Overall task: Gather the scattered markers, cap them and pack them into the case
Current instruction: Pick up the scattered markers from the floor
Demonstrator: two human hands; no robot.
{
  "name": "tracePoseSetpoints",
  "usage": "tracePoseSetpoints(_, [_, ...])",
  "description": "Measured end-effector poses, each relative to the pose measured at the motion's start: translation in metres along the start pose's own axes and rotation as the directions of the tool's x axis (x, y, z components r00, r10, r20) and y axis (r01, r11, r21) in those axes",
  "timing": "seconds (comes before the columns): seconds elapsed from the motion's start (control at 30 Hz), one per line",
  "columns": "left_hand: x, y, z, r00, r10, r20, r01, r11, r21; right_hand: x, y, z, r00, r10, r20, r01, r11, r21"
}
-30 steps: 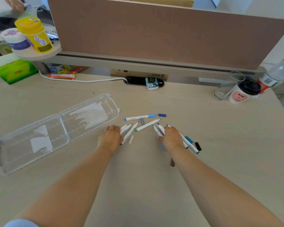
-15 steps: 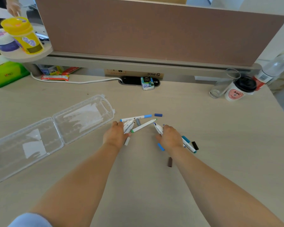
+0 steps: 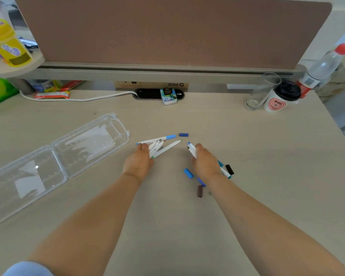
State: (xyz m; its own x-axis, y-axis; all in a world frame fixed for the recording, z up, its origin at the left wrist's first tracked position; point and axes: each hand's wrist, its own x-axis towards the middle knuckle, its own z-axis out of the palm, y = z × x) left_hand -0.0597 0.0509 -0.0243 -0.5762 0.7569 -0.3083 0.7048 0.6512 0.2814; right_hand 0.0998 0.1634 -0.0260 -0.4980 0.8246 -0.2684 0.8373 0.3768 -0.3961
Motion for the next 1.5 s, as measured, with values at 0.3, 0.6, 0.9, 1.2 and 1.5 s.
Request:
tracePoseSetpoints(0.3, [0.019,0.034,-0.003,0.989,0.139,-0.047,-0.136,0.989,0.060,0.007,0.034,-0.030,0.985,0.173,0.000,-0.172,0.979,-0.109])
tracePoseSetpoints(0.6, [0.033,0.038,0.004,0.995,0.099,-0.021,-0.096,0.988,0.122,0.006,0.038,-0.028,0.977,0.192,0.091,-0.174,0.969,-0.173])
tracePoseSetpoints(0.9, [0.036,0.044,0.003,0.995,0.095,0.036,-0.100,0.973,0.207,0.009,0.033,-0.036,0.987,0.162,-0.010,-0.162,0.984,-0.077])
tracePoseSetpoints(1.2, [0.034,0.044,-0.004,0.994,0.094,-0.051,-0.087,0.989,0.123,0.015,0.022,-0.031,0.993,0.115,0.038,-0.113,0.992,-0.047])
tracePoseSetpoints(1.5, [0.052,0.027,-0.020,0.993,0.075,-0.091,-0.064,0.992,0.110,0.023,0.019,-0.025,0.968,0.183,0.172,-0.162,0.979,-0.127])
